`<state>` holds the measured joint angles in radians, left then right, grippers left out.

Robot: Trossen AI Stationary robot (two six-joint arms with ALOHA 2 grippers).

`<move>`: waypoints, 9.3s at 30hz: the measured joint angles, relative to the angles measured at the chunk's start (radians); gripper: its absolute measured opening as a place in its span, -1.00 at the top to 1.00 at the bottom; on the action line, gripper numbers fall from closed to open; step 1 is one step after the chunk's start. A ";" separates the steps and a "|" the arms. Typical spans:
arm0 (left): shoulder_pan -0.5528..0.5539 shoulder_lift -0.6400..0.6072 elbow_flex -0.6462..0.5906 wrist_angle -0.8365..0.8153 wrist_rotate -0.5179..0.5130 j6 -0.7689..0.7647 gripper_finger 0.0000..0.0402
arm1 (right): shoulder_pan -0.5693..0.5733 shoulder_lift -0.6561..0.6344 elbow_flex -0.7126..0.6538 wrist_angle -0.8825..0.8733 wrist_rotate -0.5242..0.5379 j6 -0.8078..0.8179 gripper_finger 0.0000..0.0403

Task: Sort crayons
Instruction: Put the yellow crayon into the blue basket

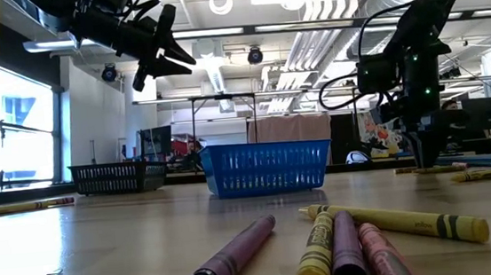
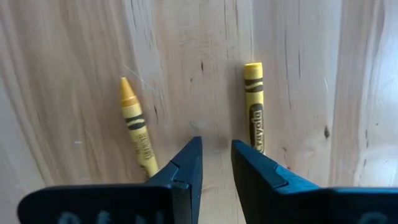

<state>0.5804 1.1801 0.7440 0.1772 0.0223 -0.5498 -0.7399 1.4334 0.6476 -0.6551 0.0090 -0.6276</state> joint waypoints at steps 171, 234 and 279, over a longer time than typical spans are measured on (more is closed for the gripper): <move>-0.066 0.000 0.000 -0.085 0.000 0.078 0.53 | 0.621 0.145 0.516 0.288 -0.202 0.605 0.95; -0.119 0.261 0.138 -0.234 0.046 0.119 0.53 | 0.319 0.133 0.797 -0.612 0.087 0.674 0.53; -0.143 0.857 0.687 -0.629 -0.060 0.315 0.53 | 0.294 0.085 0.775 -0.526 0.094 0.540 0.53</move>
<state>0.4370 2.0369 1.4315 -0.4522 -0.0380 -0.2344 -0.4454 1.5185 1.4227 -1.1812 0.1026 -0.0872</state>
